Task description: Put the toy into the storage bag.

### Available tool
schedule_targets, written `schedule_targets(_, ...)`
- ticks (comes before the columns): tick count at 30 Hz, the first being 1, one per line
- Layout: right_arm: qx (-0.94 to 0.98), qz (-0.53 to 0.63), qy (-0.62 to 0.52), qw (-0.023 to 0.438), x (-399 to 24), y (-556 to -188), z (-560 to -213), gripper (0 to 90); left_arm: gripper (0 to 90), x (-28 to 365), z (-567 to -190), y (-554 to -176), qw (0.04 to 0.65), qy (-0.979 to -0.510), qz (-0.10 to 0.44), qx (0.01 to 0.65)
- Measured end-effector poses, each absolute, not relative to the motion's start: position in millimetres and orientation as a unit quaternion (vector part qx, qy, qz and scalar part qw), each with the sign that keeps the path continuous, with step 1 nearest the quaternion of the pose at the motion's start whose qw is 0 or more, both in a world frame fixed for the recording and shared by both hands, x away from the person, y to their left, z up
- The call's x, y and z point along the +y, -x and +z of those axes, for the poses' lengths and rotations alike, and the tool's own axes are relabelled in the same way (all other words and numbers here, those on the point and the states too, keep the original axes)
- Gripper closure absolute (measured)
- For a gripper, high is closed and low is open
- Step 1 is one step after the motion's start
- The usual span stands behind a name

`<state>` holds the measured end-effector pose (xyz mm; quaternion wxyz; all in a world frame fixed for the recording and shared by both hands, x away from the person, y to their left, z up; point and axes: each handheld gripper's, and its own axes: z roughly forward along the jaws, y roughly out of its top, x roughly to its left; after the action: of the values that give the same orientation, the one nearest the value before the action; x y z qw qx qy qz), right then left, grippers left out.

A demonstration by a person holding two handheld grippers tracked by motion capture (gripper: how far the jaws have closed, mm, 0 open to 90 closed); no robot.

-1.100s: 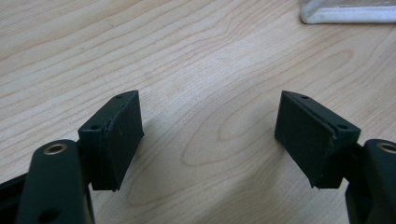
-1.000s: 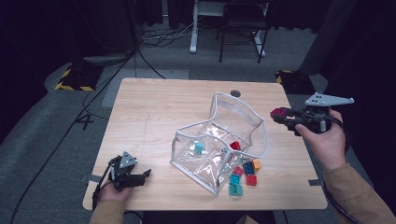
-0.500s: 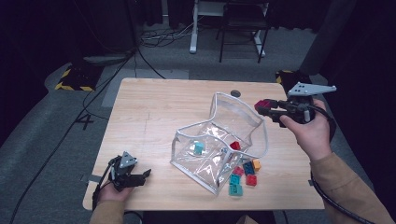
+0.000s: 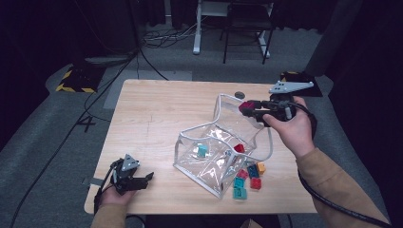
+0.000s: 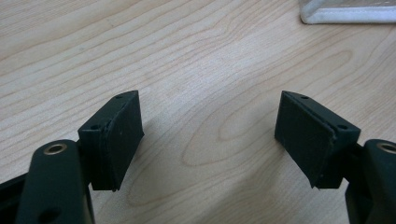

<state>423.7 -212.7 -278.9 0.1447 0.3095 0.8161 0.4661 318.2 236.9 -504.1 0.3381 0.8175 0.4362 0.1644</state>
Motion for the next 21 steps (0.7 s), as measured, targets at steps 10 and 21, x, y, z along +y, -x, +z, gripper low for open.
schedule_targets(10,0.832,0.443,-0.313,0.114,-183.0,-437.8,-302.4,58.9,23.7,236.9,-504.2,-318.1,0.339,-0.817,0.164,0.436)
schedule_targets(21,0.852,0.401,-0.326,0.084,-159.8,-449.6,-336.3,58.9,23.8,236.9,-504.2,-318.2,0.339,-0.817,0.164,0.436)
